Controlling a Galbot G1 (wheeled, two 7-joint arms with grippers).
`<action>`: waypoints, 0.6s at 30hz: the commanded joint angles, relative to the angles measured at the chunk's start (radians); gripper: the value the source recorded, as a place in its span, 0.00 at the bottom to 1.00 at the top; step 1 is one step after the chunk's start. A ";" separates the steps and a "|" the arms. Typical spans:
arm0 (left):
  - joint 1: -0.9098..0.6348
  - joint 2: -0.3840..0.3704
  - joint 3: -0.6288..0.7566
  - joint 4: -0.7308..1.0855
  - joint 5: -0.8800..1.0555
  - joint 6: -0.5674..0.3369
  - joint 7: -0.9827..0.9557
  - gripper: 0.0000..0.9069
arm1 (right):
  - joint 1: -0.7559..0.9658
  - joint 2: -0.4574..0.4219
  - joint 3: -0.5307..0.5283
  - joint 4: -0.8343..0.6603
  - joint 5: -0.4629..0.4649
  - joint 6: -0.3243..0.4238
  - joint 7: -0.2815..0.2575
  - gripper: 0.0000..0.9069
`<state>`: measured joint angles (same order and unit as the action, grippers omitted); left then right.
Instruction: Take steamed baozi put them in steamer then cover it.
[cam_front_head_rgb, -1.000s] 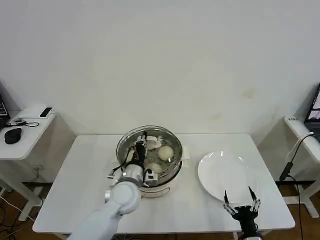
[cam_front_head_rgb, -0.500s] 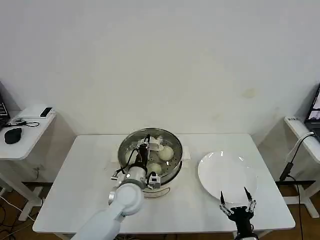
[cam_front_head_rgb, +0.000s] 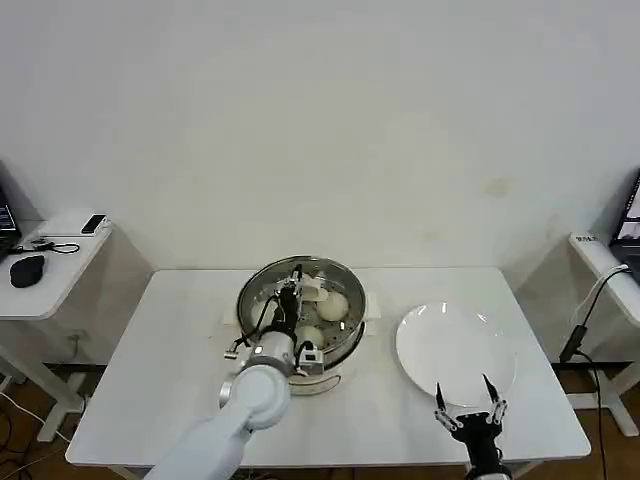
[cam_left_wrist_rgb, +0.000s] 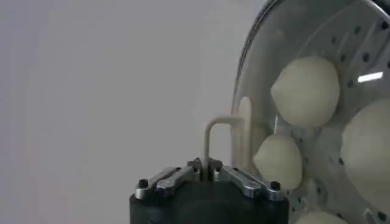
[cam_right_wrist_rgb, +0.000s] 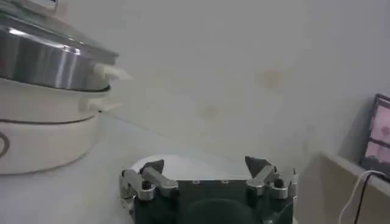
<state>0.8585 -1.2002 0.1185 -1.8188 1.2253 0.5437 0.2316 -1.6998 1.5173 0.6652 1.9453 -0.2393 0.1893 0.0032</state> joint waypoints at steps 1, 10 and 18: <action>0.022 0.015 -0.016 -0.055 -0.017 0.001 -0.004 1.00 | 0.000 0.001 -0.008 -0.003 -0.004 -0.001 0.001 1.00; 0.164 0.072 -0.074 -0.187 -0.025 -0.023 -0.022 1.00 | -0.003 0.001 -0.017 -0.002 -0.007 -0.007 0.008 1.00; 0.294 0.112 -0.127 -0.328 -0.081 -0.049 -0.063 1.00 | -0.002 -0.005 -0.030 -0.007 -0.002 -0.012 0.008 1.00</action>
<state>0.9976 -1.1287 0.0464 -1.9785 1.1957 0.5121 0.2039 -1.7017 1.5169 0.6407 1.9422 -0.2466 0.1787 0.0103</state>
